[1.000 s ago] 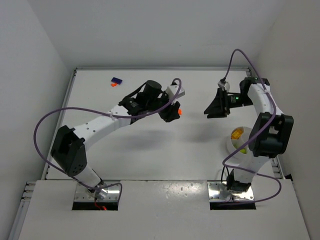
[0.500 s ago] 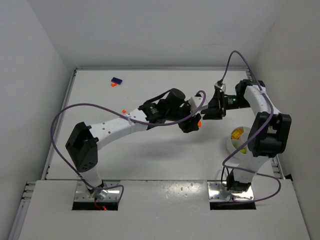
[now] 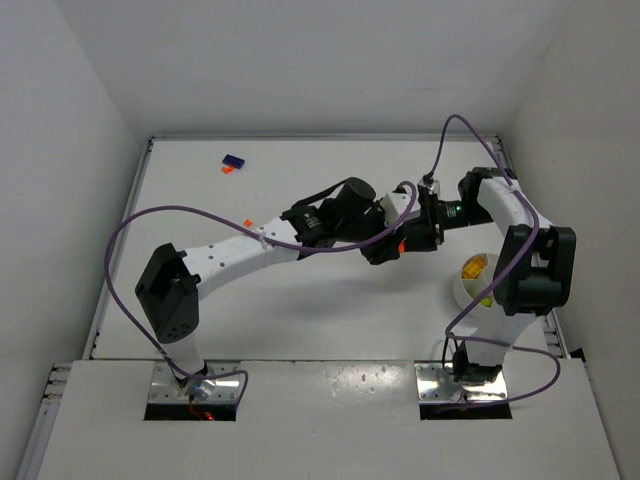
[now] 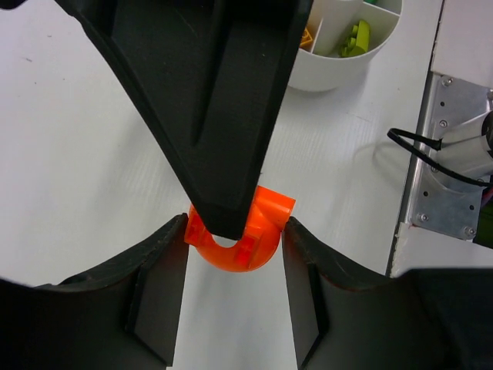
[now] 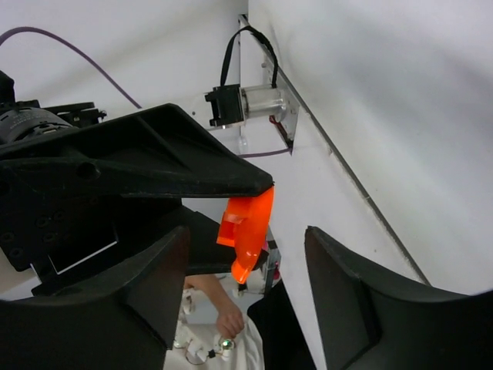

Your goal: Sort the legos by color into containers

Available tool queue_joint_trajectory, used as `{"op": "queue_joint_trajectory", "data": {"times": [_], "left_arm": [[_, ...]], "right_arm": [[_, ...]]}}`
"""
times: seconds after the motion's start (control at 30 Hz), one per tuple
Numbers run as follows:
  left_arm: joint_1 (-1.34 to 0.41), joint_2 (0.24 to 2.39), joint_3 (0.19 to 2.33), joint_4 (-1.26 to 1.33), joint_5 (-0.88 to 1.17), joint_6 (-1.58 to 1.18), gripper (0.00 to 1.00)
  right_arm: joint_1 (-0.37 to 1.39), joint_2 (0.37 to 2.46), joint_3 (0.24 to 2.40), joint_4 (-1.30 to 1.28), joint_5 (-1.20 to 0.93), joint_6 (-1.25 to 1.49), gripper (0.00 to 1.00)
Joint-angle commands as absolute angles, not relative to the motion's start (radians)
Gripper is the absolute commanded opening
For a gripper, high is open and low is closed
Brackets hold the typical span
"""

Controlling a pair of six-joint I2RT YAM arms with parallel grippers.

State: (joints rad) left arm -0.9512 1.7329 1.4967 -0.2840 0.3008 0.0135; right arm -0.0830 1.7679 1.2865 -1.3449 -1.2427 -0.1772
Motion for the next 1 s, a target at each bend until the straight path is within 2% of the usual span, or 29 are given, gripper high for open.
{"op": "queue_joint_trajectory", "data": {"times": [0.0, 0.17, 0.3, 0.47, 0.53, 0.57, 0.7, 0.87, 0.9, 0.97], "left_arm": [[-0.965, 1.732, 1.537, -0.268, 0.288, 0.009, 0.23], [-0.965, 1.732, 1.537, -0.268, 0.256, 0.009, 0.23], [-0.965, 1.732, 1.537, -0.268, 0.256, 0.009, 0.23], [-0.965, 1.732, 1.537, -0.268, 0.247, 0.009, 0.23], [-0.965, 1.732, 1.537, -0.268, 0.238, 0.009, 0.29], [-0.965, 1.732, 1.537, -0.282, 0.238, 0.018, 0.37], [-0.965, 1.723, 1.517, -0.282, 0.200, 0.005, 0.53], [-0.881, 1.689, 1.485, -0.282, 0.245, -0.046, 0.64], [-0.844, 1.662, 1.456, -0.282, 0.267, -0.055, 0.69], [-0.806, 1.626, 1.424, -0.282, 0.325, -0.055, 0.87]], "right_arm": [[-0.061, 1.715, 1.287, -1.339, -1.281, -0.166, 0.61], [-0.052, 1.715, 1.287, -1.330, -1.281, -0.166, 0.48], [-0.041, 1.715, 1.287, -1.330, -1.272, -0.156, 0.28], [-0.032, 1.715, 1.287, -1.330, -1.261, -0.156, 0.09], [-0.032, 1.715, 1.296, -1.330, -1.261, -0.156, 0.04], [-0.032, 1.715, 1.296, -1.330, -1.249, -0.156, 0.00], [-0.057, 1.689, 1.307, -1.330, -1.249, -0.166, 0.00], [-0.067, 1.603, 1.327, -1.341, -1.183, -0.176, 0.00], [-0.081, 1.576, 1.327, -1.332, -1.174, -0.176, 0.00], [-0.106, 1.548, 1.341, -1.331, -1.137, -0.176, 0.00]]}}
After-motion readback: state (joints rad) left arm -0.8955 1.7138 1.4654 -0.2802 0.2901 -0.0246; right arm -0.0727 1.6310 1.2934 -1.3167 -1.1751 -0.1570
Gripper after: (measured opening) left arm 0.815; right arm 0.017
